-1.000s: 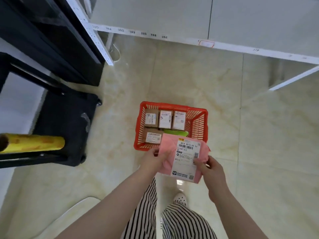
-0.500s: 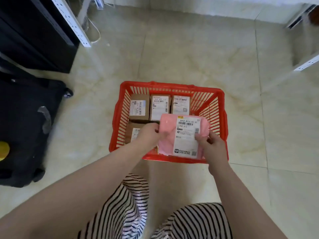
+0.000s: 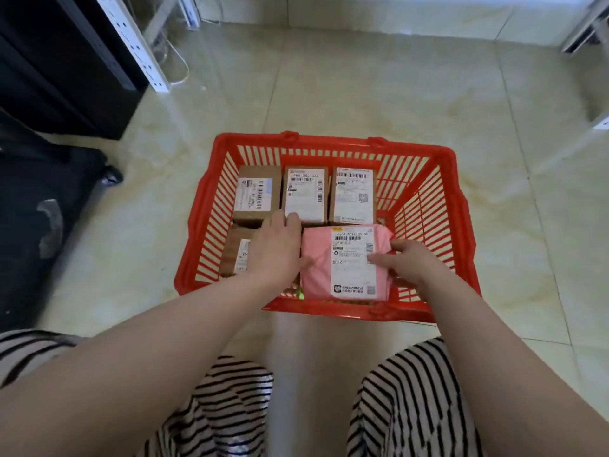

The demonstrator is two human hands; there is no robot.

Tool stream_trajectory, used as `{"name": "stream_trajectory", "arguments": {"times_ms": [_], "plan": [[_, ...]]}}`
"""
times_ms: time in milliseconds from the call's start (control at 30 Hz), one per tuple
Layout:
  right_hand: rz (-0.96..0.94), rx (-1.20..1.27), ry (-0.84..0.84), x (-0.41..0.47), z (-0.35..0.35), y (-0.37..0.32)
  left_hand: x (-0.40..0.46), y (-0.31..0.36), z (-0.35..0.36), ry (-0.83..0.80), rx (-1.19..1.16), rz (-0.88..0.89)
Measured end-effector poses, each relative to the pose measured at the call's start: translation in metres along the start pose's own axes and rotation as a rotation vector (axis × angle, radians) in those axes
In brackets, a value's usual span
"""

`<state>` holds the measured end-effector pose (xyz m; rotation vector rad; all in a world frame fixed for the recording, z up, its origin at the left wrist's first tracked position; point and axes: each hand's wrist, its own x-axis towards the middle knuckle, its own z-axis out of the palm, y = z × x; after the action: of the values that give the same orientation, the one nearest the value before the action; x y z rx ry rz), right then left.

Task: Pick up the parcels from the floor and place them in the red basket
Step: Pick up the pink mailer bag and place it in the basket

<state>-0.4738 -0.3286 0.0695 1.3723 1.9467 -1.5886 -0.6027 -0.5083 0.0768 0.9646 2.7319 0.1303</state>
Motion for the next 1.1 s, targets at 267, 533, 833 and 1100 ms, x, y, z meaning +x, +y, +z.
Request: {"name": "stream_trajectory", "arguments": {"times_ms": [267, 533, 833, 1100], "plan": [[-0.003, -0.036, -0.051, 0.013, 0.012, 0.006, 0.021, -0.001, 0.022, -0.107, 0.075, 0.004], [0.097, -0.06, -0.106, 0.047, 0.019, 0.031, 0.022, -0.002, 0.037, -0.235, 0.107, 0.057], [0.127, -0.158, -0.064, 0.037, 0.042, 0.013, 0.026, -0.005, 0.058, -0.229, 0.169, 0.089], [0.186, -0.05, -0.093, 0.032, 0.029, 0.006, 0.032, -0.015, 0.041, -0.128, -0.022, 0.013]]}}
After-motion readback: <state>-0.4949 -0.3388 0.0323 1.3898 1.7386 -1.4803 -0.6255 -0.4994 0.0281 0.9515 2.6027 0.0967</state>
